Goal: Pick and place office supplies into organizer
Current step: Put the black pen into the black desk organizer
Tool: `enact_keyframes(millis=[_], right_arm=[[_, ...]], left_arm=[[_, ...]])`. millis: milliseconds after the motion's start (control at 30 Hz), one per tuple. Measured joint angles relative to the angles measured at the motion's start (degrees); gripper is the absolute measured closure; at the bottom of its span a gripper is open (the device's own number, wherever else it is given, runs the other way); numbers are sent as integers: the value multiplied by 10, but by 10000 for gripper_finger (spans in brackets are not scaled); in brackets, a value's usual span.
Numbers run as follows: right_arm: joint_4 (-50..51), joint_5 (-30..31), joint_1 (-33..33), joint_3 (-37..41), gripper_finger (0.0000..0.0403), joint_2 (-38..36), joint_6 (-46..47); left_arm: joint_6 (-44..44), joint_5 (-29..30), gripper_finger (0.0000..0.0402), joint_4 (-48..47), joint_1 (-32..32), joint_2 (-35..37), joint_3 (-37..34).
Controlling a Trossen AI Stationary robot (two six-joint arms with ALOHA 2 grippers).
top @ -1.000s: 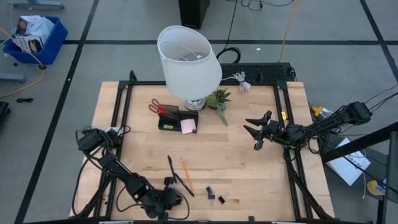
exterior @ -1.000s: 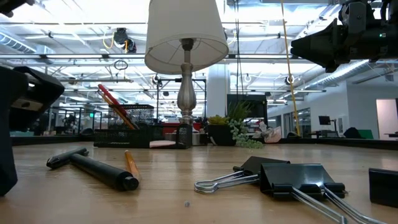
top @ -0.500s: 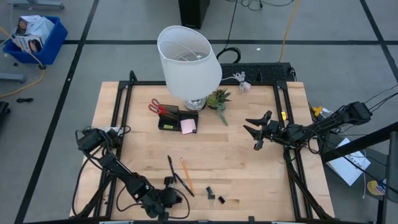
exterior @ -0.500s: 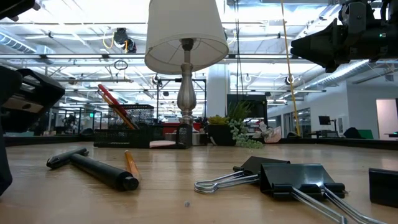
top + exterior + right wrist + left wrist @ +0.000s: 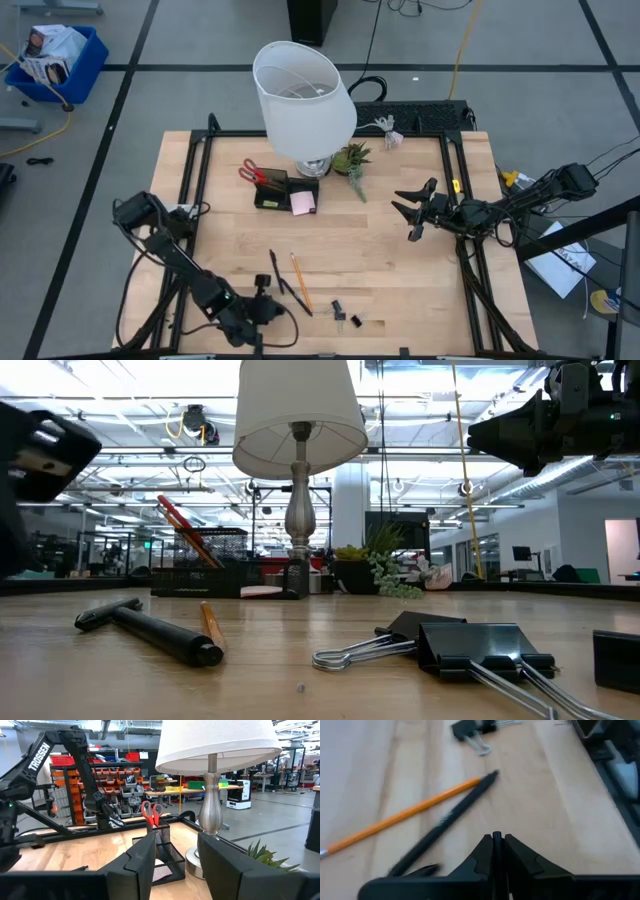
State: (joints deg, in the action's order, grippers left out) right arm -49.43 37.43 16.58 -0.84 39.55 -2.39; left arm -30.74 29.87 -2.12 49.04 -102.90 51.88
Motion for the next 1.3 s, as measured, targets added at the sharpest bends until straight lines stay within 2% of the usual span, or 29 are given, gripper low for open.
enact_keyframes(millis=[200,400,667,900,1133,1300], right_arm=[[0,0,0,0,261,0,0],[0,0,0,0,261,0,0],[0,0,0,0,261,0,0],[0,0,0,0,261,0,0],[0,0,0,0,261,0,0],[0,0,0,0,261,0,0]], left_arm=[[-5,42,353,-77,-10,43,1],[-7,107,368,-168,-28,87,2],[18,166,355,-230,-59,128,2],[37,168,377,-207,-82,170,-33],[57,171,360,-157,-105,233,-91],[100,236,376,-116,-118,293,-128]])
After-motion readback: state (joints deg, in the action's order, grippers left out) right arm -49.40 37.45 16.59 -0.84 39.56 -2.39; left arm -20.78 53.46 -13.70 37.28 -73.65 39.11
